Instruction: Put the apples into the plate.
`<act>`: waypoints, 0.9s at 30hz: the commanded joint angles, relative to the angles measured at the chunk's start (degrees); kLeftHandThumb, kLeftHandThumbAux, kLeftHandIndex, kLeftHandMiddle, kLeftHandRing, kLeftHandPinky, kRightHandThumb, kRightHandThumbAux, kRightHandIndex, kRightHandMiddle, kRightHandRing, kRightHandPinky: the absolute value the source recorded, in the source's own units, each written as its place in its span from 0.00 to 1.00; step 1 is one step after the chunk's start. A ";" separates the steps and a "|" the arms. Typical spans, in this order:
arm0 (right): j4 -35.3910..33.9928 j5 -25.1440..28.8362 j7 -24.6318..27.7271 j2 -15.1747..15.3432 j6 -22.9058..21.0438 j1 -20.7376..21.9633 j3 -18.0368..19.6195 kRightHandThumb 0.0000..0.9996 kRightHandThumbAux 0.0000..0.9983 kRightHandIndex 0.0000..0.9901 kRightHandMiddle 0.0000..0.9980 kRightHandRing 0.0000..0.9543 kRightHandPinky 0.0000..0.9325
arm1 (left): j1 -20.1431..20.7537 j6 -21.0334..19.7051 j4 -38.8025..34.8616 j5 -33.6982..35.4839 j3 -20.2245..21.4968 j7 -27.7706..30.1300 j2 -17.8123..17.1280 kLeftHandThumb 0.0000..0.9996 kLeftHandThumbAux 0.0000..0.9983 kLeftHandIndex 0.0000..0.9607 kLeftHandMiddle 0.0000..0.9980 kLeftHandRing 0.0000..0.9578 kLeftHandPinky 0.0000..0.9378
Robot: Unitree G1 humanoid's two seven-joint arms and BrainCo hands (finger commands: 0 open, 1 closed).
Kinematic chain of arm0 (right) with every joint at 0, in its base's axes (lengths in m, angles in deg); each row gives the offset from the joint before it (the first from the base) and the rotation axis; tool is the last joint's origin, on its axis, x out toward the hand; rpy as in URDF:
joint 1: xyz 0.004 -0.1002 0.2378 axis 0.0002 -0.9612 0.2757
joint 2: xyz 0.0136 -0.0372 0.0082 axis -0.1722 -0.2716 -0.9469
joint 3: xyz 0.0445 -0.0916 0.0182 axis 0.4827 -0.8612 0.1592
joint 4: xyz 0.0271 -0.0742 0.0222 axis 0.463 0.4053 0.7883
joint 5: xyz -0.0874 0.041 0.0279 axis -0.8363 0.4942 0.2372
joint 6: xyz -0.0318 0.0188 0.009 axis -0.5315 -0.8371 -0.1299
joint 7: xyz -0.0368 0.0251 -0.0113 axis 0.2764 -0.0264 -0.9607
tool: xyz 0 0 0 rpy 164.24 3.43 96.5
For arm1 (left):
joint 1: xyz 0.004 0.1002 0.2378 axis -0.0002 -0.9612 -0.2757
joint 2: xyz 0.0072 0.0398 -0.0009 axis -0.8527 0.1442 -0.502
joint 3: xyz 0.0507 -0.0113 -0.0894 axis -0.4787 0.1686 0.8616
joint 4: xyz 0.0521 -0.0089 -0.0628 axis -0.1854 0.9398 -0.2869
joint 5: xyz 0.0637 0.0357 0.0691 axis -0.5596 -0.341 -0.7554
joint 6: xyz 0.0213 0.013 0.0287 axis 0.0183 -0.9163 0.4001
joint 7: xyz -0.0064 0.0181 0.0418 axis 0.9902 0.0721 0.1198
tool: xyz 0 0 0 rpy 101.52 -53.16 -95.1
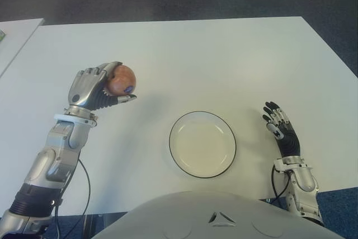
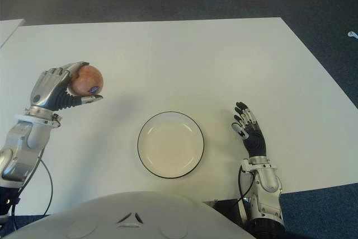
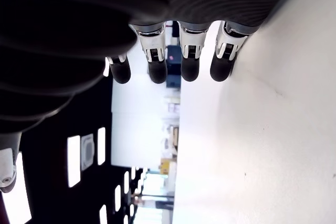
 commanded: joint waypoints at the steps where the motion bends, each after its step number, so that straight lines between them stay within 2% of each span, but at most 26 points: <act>1: 1.82 -0.56 -0.08 -0.64 -2.06 -1.10 -0.61 0.05 0.47 0.00 0.00 0.00 0.00 | 0.26 -0.96 -4.21 -1.43 -0.29 3.24 2.30 0.74 0.70 0.46 0.88 0.89 0.91; 10: 1.47 -0.89 -1.16 -1.42 -2.40 -1.27 -0.94 0.06 0.48 0.00 0.00 0.00 0.00 | 2.65 -1.15 -11.55 -7.39 -7.22 8.18 8.88 0.74 0.70 0.46 0.88 0.90 0.91; 15: 1.07 -1.19 -1.19 -1.61 -1.78 -1.34 -1.41 0.06 0.48 0.00 0.00 0.00 0.00 | 4.10 -0.64 -12.88 -10.57 -11.80 11.34 12.16 0.74 0.70 0.46 0.87 0.89 0.89; 27: -0.09 -2.46 -1.94 -1.44 -2.12 -1.89 -2.20 0.05 0.47 0.00 0.00 0.00 0.00 | 2.58 2.72 -12.47 -17.20 -21.27 15.03 16.00 0.74 0.70 0.46 0.86 0.89 0.90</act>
